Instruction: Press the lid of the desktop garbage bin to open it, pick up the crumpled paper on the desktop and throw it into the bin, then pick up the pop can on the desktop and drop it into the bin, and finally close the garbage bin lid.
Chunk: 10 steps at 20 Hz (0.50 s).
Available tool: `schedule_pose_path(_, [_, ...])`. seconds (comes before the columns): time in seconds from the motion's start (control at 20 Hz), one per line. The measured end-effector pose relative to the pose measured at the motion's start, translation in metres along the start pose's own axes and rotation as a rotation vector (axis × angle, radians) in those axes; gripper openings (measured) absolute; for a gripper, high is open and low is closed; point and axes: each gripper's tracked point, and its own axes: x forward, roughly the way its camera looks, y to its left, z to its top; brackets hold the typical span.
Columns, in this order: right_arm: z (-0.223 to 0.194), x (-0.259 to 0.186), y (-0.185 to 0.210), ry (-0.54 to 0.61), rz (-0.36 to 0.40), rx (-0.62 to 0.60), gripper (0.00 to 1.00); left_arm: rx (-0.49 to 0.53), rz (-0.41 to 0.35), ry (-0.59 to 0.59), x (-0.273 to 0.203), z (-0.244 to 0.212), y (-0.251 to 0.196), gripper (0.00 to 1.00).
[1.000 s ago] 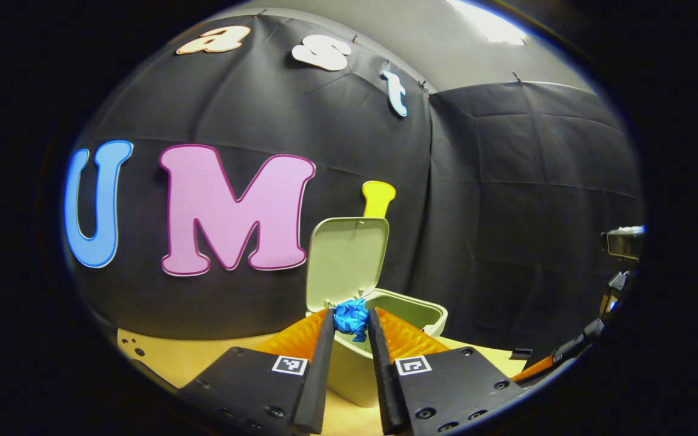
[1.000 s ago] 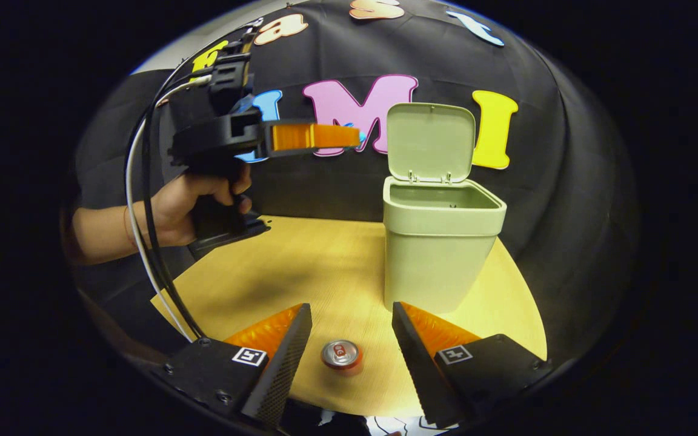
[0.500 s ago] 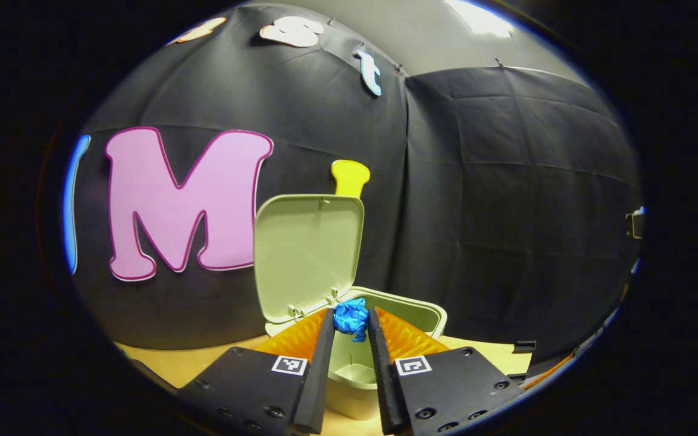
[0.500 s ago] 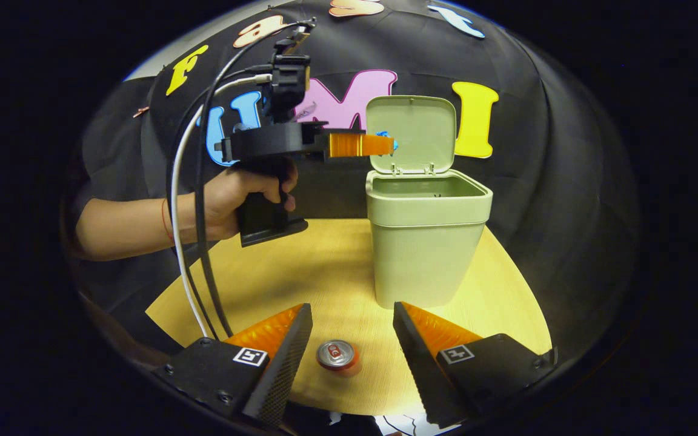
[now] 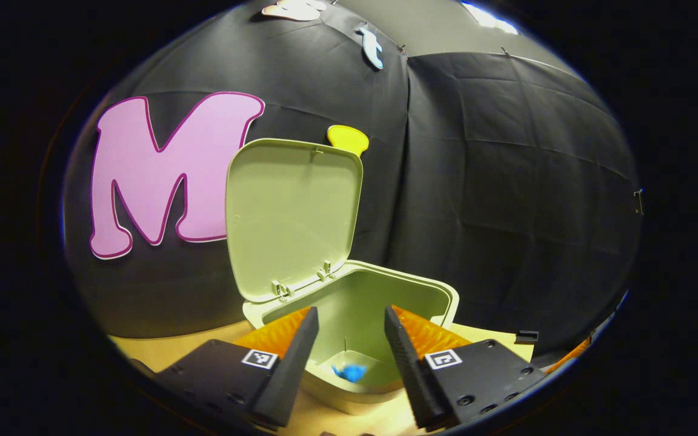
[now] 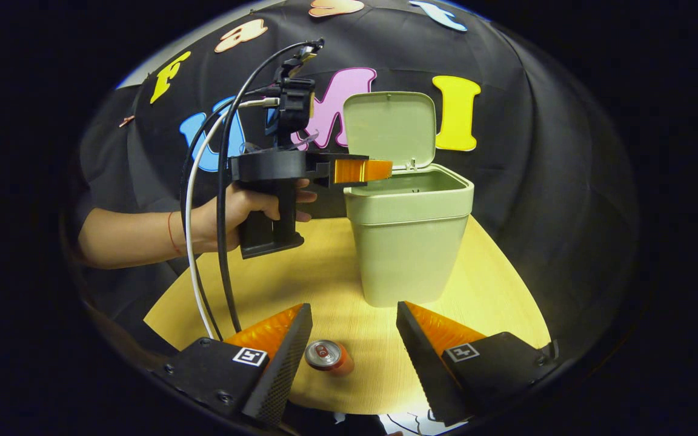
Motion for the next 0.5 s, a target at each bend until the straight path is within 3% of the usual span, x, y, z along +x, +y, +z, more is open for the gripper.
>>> schedule_pose_path(0.15, [0.0,0.0,0.002,0.003,0.012,-0.012,0.9,0.006,0.018,-0.023,-0.009,0.008,0.004,0.87])
schedule_pose_path(0.5, [-0.004,-0.002,0.017,0.02,0.079,-0.062,0.95,0.014,0.123,-0.087,-0.082,0.024,0.026,0.88])
